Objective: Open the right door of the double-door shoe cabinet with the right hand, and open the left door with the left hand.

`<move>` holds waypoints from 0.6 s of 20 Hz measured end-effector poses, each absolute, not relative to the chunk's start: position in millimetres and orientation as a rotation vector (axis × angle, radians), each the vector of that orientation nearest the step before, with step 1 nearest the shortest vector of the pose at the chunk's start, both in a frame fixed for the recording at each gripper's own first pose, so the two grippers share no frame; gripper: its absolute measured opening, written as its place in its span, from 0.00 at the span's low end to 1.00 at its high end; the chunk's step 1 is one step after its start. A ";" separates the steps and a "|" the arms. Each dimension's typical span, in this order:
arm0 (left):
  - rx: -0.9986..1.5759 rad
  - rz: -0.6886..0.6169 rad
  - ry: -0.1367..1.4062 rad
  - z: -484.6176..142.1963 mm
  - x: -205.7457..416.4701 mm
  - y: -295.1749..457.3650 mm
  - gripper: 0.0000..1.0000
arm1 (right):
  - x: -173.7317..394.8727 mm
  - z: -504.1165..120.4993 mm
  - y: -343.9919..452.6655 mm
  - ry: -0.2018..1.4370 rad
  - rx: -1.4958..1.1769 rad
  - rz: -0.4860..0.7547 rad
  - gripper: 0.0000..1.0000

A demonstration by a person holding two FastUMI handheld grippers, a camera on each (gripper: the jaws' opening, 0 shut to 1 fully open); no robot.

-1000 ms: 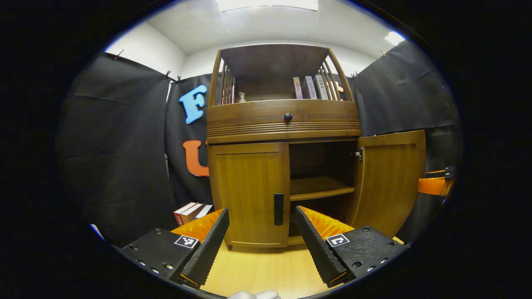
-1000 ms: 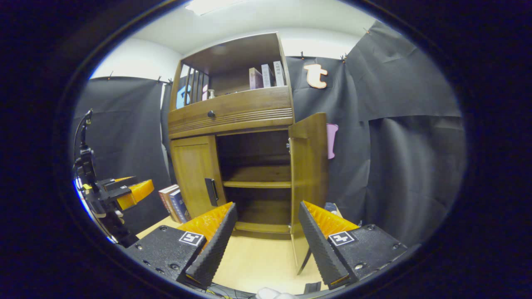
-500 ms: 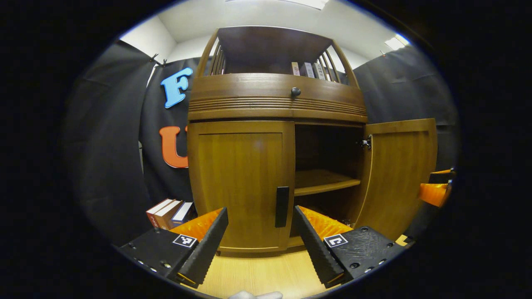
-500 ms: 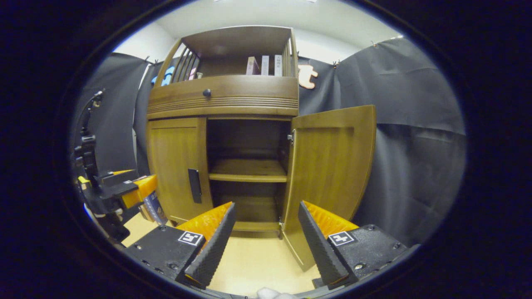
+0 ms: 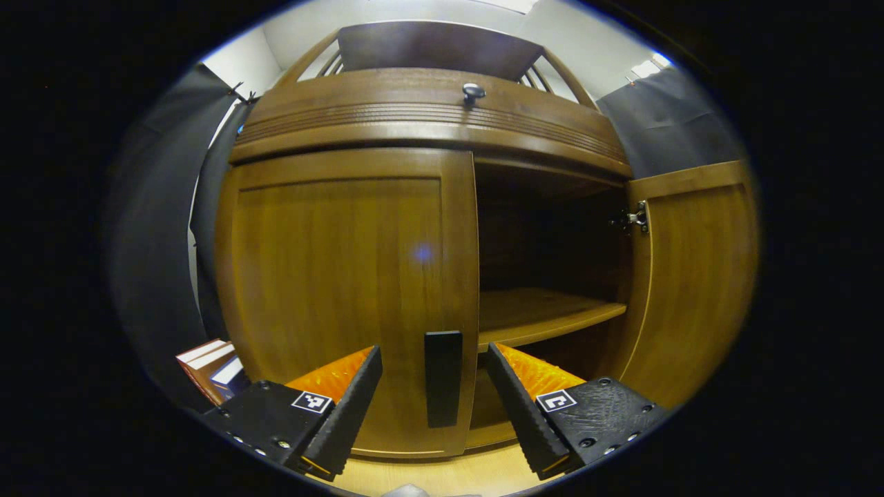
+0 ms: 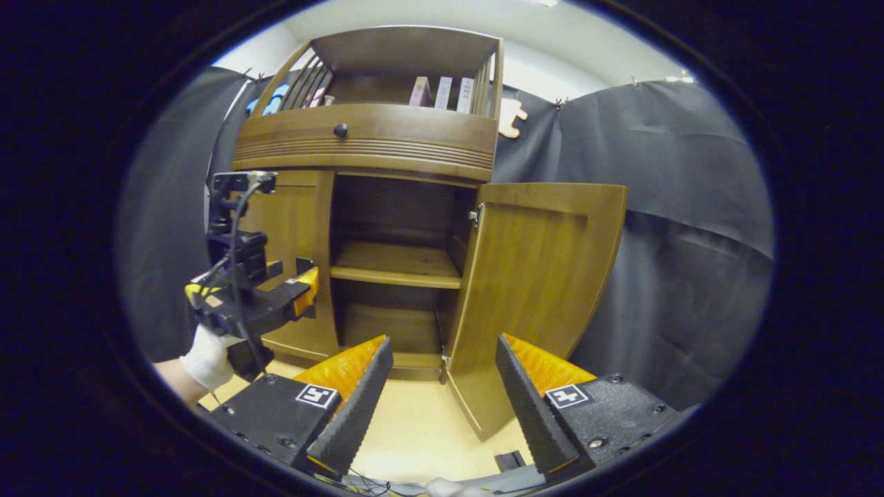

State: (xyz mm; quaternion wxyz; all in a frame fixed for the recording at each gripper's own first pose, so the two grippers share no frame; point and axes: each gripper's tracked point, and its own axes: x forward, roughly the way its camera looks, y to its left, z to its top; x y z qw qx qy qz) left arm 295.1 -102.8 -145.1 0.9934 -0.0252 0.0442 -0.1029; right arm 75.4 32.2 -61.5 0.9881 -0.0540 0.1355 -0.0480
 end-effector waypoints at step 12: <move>-0.074 -0.236 0.131 -175.1 315.6 -112.3 0.30 | 74.6 -74.0 48.6 0.315 -0.120 -0.054 0.96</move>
